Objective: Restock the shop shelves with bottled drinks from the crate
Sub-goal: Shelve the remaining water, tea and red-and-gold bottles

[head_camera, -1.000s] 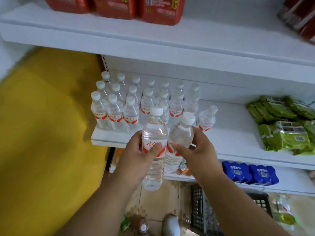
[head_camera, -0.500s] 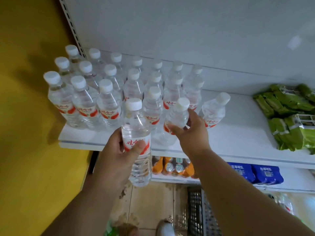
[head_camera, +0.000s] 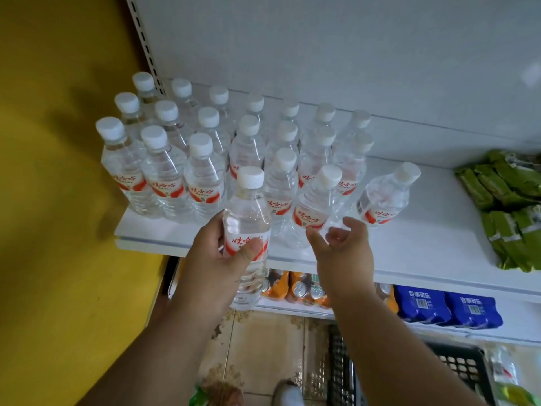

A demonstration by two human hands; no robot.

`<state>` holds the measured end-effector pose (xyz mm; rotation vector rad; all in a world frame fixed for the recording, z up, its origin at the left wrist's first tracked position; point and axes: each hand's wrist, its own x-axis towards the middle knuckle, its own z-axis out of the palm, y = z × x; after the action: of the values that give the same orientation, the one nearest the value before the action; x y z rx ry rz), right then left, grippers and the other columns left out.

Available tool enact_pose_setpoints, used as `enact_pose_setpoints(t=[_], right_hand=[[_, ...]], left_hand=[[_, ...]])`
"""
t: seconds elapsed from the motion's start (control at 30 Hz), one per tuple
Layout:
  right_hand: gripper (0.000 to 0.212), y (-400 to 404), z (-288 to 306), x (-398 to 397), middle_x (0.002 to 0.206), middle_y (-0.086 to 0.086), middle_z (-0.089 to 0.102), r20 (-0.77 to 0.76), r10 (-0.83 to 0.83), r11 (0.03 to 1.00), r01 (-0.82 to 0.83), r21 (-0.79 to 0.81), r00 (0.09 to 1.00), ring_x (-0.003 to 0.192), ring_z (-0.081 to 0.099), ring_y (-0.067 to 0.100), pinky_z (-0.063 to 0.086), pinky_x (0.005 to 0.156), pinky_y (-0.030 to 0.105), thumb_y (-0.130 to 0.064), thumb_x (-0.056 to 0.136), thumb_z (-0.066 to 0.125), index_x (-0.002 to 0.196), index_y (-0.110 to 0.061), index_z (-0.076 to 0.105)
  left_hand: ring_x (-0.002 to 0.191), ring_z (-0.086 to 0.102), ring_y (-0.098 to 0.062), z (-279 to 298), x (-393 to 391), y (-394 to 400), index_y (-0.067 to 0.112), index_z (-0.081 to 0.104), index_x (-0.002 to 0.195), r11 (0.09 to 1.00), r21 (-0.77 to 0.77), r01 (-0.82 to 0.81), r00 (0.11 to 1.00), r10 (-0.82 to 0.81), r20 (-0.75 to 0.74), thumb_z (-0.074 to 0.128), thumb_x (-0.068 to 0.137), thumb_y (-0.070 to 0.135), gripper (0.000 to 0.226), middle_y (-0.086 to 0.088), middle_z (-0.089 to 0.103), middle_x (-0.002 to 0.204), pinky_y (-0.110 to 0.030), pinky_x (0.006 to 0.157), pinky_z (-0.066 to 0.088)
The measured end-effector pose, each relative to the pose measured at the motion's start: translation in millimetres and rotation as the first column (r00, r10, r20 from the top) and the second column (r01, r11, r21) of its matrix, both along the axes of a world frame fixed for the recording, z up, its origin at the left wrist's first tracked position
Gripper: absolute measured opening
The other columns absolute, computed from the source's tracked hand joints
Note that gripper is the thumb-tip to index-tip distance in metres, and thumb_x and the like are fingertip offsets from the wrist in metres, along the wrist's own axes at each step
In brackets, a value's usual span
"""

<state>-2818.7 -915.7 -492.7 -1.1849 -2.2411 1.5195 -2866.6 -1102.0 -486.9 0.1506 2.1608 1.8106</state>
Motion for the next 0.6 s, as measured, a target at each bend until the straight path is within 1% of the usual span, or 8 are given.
enact_pose_setpoints(t=[0.07,0.17,0.23,0.3,0.37,0.43,0.5,0.6], right_hand=[[0.047,-20.4,-1.4,10.4,0.103,-0.019,0.061,0.006,0.005,1.0,-0.005,0.027,1.0,0.091,0.063,-0.001,0.047,0.061,0.011,-0.042,0.091,0.07,0.13,-0.032,0.047],[0.01,-46.9,6.6,9.1,0.081,-0.014,0.064,-0.071,0.098,0.995,-0.097,0.015,0.993,0.074,0.062,-0.006,0.053,0.054,0.029,-0.043,0.099,0.052,0.106,-0.036,0.054],[0.017,-57.8,19.7,-4.3,0.079,-0.013,0.063,-0.135,0.188,0.982,-0.186,0.028,0.973,0.075,0.061,-0.004,0.053,0.058,0.034,-0.049,0.099,0.041,0.102,-0.038,0.054],[0.032,-61.6,33.4,-21.9,0.081,-0.015,0.061,-0.159,0.303,0.951,-0.289,0.107,0.94,0.079,0.06,-0.004,0.045,0.064,0.021,-0.057,0.095,0.041,0.117,-0.037,0.053],[0.046,-62.6,46.9,-41.4,0.073,-0.011,0.06,-0.132,0.423,0.899,-0.396,0.188,0.897,0.075,0.06,-0.006,0.041,0.059,0.013,-0.064,0.089,0.046,0.128,-0.038,0.048],[0.054,-61.2,58.7,-57.7,0.063,-0.01,0.058,-0.071,0.529,0.831,-0.498,0.248,0.846,0.064,0.059,-0.004,0.039,0.056,0.016,-0.068,0.083,0.048,0.13,-0.042,0.046],[0.046,-56.9,66.1,-69.6,0.057,-0.009,0.054,-0.018,0.609,0.763,-0.58,0.286,0.793,0.058,0.057,-0.005,0.038,0.055,0.017,-0.061,0.089,0.052,0.131,-0.044,0.047],[0.029,-48.4,79.0,-84.8,0.062,-0.011,0.05,0.069,0.691,0.651,-0.661,0.372,0.719,0.058,0.053,-0.01,0.035,0.049,0.009,-0.046,0.096,0.058,0.123,-0.038,0.055]], left_hand=[[0.096,0.062,0.017,3.4,-3.4,-1.8,0.066,0.058,0.106,0.997,-0.076,-0.003,1.0,0.001,-0.03,0.071,0.078,0.056,0.032,0.03,0.07,0.107,-0.007,0.07,0.045],[0.099,0.063,0.01,0.0,-11.1,-5.3,0.051,0.06,0.119,0.993,-0.118,-0.013,0.999,0.009,-0.032,0.073,0.086,0.044,0.035,0.02,0.069,0.112,-0.015,0.076,0.046],[0.099,0.066,0.005,-0.1,-16.0,-7.9,0.045,0.062,0.119,0.997,-0.082,-0.003,1.0,0.0,-0.03,0.072,0.089,0.039,0.032,0.018,0.072,0.109,-0.025,0.08,0.049],[0.101,0.068,0.002,-0.6,-19.8,-10.0,0.044,0.063,0.119,1.0,-0.026,0.014,0.999,-0.015,-0.028,0.071,0.088,0.036,0.033,0.019,0.074,0.108,-0.031,0.086,0.052],[0.105,0.068,0.001,-4.2,-24.2,-13.1,0.045,0.063,0.121,1.0,-0.01,0.03,0.999,-0.03,-0.028,0.071,0.087,0.031,0.038,0.018,0.074,0.111,-0.034,0.092,0.053],[0.115,0.065,-0.005,-8.9,-26.4,-13.5,0.044,0.06,0.128,0.999,-0.014,0.033,0.999,-0.033,0.007,0.073,0.088,0.032,0.044,0.014,0.071,0.12,-0.042,0.1,0.051],[0.122,0.062,-0.014,-12.8,-27.2,-13.4,0.039,0.056,0.134,0.999,-0.031,0.015,0.998,-0.012,0.065,0.07,0.082,0.044,0.055,0.008,0.067,0.128,-0.049,0.107,0.047],[0.121,0.061,-0.013,-12.5,-28.3,-14.4,0.04,0.054,0.135,0.995,-0.095,0.03,0.996,-0.022,0.082,0.067,0.08,0.052,0.058,0.011,0.066,0.128,-0.049,0.107,0.047]])
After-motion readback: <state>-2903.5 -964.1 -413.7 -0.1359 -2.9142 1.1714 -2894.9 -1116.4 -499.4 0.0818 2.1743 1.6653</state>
